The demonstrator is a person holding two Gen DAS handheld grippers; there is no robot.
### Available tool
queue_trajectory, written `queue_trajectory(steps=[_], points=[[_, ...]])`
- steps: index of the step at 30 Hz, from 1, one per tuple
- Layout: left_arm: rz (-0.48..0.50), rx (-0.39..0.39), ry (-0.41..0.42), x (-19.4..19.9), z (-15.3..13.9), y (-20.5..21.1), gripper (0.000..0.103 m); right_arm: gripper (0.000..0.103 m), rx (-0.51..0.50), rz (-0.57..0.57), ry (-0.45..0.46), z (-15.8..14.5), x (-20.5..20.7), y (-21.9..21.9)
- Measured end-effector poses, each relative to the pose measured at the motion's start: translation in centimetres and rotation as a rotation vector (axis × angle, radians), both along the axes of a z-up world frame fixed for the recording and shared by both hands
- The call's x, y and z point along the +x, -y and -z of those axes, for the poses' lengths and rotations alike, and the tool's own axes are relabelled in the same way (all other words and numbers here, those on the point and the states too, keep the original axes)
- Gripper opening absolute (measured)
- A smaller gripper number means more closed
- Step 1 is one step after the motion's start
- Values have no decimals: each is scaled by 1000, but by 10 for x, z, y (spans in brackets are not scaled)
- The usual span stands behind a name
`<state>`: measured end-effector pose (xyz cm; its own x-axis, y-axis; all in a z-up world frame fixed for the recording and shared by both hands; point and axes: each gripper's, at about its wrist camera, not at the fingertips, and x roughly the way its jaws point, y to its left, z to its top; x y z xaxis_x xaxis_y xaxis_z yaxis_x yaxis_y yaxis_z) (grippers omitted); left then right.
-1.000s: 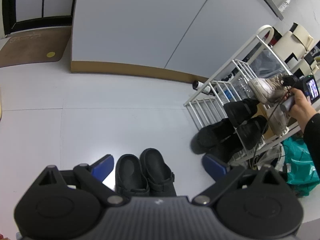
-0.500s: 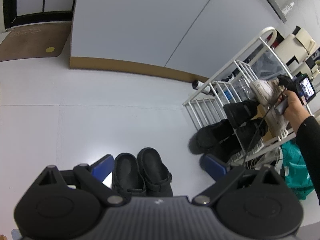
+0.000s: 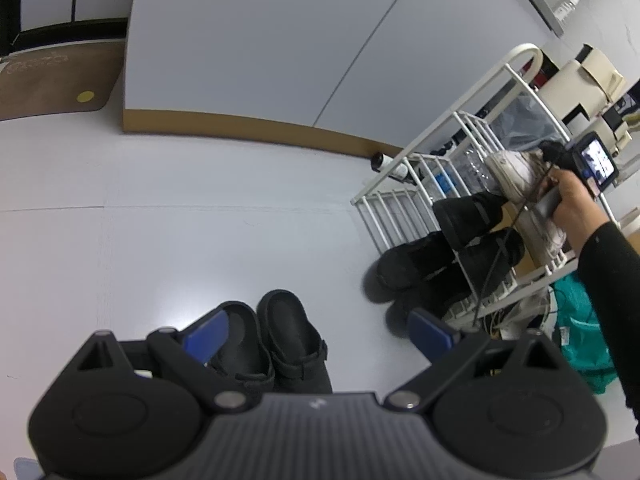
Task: Organize scattered shoes
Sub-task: 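Push the white sneakers into the rack's upper shelf with the right tool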
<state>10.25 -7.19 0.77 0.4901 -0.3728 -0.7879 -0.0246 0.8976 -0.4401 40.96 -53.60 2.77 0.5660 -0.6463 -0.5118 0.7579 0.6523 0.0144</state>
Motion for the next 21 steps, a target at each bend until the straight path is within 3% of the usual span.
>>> queue_trajectory(steps=[6,12,17,21], points=[[0,-4,14,-4,-4,4,98,82,1,6,-75,0,12,-1],[11,0,11,2,-3,10,98,82,76,33,-130,-10,14,-3],[18,1,11,1,-3,13,98,83,41,17,-142,-11,12,-9],[10,4,14,-1,-5,10,98,92,-72,-2,-108,-3,10,-15]])
